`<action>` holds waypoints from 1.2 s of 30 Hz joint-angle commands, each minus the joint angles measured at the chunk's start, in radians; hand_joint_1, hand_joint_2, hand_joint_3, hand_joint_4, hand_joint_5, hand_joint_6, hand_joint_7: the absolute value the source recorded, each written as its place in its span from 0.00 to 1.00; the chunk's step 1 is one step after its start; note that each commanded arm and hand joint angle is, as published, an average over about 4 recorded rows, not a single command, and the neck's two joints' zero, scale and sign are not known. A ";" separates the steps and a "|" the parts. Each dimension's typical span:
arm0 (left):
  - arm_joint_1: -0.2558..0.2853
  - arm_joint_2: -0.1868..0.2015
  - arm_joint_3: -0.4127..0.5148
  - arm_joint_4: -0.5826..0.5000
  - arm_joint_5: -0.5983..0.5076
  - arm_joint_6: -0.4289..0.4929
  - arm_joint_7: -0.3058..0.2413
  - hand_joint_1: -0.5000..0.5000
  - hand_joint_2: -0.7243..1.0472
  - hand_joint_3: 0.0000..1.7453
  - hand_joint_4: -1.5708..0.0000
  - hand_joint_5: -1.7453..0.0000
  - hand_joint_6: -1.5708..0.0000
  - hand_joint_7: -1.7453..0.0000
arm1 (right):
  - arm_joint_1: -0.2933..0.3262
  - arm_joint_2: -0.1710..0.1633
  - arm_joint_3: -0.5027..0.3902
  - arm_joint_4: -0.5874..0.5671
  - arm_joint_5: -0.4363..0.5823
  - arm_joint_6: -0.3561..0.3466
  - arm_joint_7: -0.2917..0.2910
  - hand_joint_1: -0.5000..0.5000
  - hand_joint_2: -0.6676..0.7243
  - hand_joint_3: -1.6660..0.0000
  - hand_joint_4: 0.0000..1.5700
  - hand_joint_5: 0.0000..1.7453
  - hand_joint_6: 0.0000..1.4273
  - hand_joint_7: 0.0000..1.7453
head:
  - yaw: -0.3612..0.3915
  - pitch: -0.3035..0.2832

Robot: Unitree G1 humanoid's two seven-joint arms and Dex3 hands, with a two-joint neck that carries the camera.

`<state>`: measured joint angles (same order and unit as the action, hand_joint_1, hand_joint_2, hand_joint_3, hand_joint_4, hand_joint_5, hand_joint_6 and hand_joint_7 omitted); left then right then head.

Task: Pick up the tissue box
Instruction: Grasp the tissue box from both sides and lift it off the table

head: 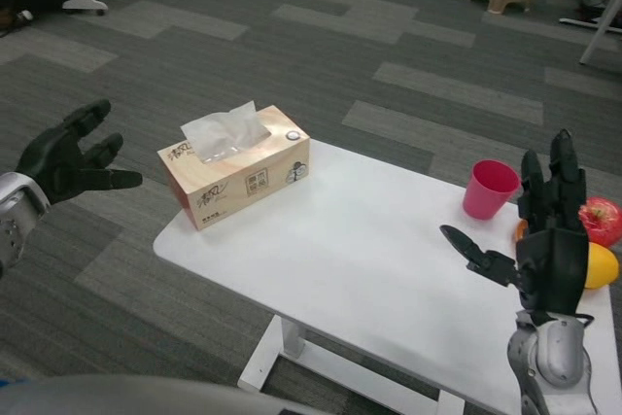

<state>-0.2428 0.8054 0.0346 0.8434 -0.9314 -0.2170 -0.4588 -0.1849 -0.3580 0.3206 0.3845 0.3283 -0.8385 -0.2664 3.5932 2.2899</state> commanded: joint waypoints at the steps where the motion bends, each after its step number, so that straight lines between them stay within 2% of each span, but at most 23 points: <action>1: -0.085 0.075 -0.148 0.127 -0.078 0.005 -0.004 1.00 1.00 0.05 1.00 1.00 1.00 0.99 | -0.004 -0.011 0.008 0.009 0.006 -0.008 -0.002 0.29 0.27 0.81 0.09 0.06 0.00 0.04 | 0.004 -0.004; 5: -0.173 0.112 -0.314 0.231 -0.156 0.004 -0.004 1.00 1.00 0.05 1.00 1.00 1.00 1.00 | -0.005 -0.015 0.013 0.014 0.008 -0.008 -0.002 0.29 0.27 0.80 0.09 0.06 0.00 0.04 | 0.006 -0.004; 9: -0.265 0.132 -0.478 0.306 -0.202 0.004 -0.004 1.00 1.00 0.05 1.00 1.00 1.00 1.00 | -0.005 -0.017 0.013 0.019 0.008 -0.008 -0.002 0.29 0.27 0.81 0.09 0.06 0.00 0.04 | 0.001 -0.001; 12: -0.308 0.133 -0.535 0.317 -0.198 0.003 0.000 1.00 1.00 0.05 1.00 1.00 1.00 0.98 | -0.006 -0.016 0.013 0.024 0.008 -0.008 -0.002 0.29 0.27 0.79 0.10 0.06 0.00 0.04 | 0.004 0.004; 22: -0.428 0.134 -0.712 0.316 -0.191 0.002 0.005 1.00 1.00 0.05 1.00 1.00 1.00 1.00 | -0.031 -0.019 0.036 0.060 0.010 -0.008 -0.002 0.29 0.27 0.81 0.15 0.06 0.00 0.04 | 0.023 0.010; 30: -0.496 0.140 -0.865 0.288 -0.190 0.002 0.007 1.00 1.00 0.05 1.00 1.00 1.00 1.00 | -0.039 -0.021 0.043 0.071 0.011 -0.008 -0.002 0.29 0.27 0.81 0.16 0.06 0.00 0.04 | 0.029 0.015; 36: -0.526 0.141 -0.927 0.250 -0.187 0.002 0.009 1.00 1.00 0.05 1.00 1.00 1.00 1.00 | -0.039 -0.017 0.045 0.076 0.011 -0.008 -0.002 0.29 0.27 0.81 0.16 0.06 0.00 0.03 | 0.030 0.019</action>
<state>-0.7458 0.9245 -0.8684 1.1048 -1.1236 -0.2174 -0.4511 -0.2057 -0.3665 0.3682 0.4528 0.3368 -0.8431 -0.2664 3.6231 2.3086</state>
